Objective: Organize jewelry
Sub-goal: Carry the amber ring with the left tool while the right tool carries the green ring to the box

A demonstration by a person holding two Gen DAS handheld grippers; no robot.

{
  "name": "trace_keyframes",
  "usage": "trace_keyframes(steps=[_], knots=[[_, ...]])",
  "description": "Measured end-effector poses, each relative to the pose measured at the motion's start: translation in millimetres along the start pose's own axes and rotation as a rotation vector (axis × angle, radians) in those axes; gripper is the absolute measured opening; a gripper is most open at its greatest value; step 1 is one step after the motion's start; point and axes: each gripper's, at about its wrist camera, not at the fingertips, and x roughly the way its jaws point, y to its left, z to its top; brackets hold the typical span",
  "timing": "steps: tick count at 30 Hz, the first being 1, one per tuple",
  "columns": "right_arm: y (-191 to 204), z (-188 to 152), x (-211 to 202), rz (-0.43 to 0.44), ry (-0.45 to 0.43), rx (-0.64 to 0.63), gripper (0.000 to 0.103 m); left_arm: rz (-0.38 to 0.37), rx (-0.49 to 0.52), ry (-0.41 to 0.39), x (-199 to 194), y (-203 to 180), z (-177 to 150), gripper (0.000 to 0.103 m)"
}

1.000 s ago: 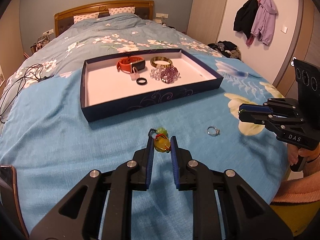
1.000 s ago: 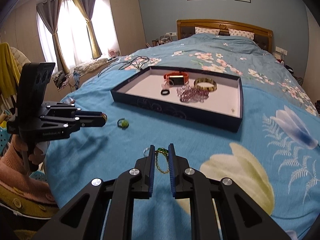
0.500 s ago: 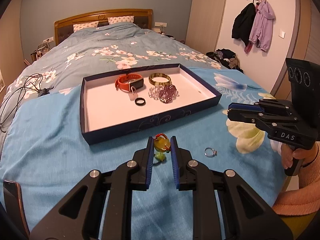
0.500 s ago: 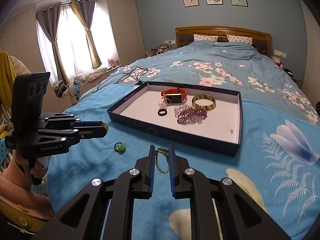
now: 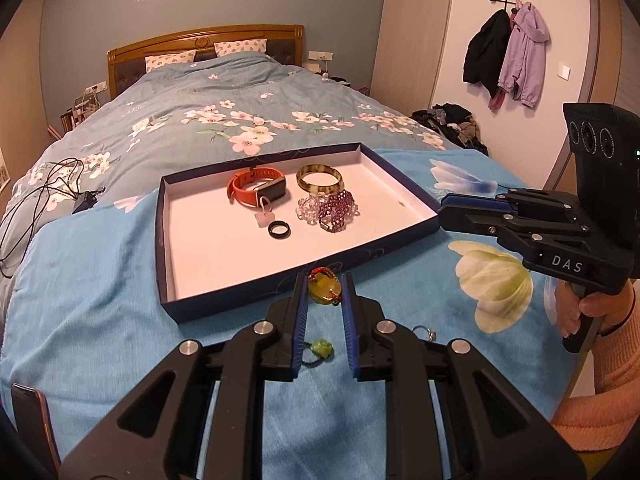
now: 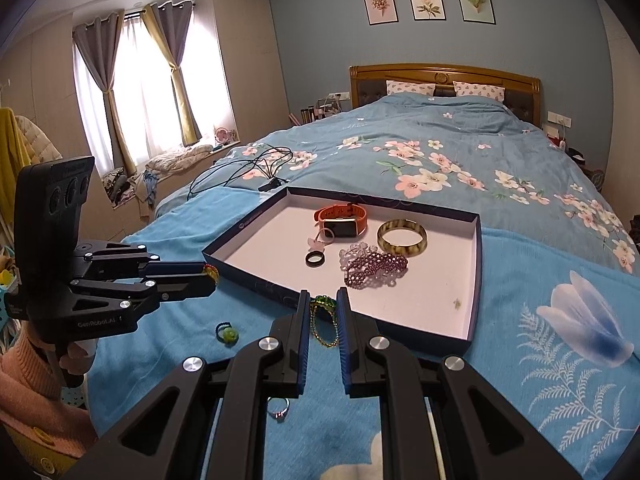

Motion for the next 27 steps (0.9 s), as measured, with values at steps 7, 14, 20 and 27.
trace_keyframes(steps=[7,14,20,27], knots=[[-3,5,5,-0.001,-0.001,0.0,0.011,0.002,-0.004,0.0,2,0,4,0.017],[-5,12,11,-0.002,-0.003,-0.007,0.011,0.015,-0.003,0.003,11,3,12,0.017],[-10,17,18,-0.002,-0.003,-0.004,0.011,0.031,0.004,0.005,19,4,18,0.017],[-15,22,28,-0.014,0.013,0.001,0.011,0.051,0.007,0.009,28,8,25,0.017]])
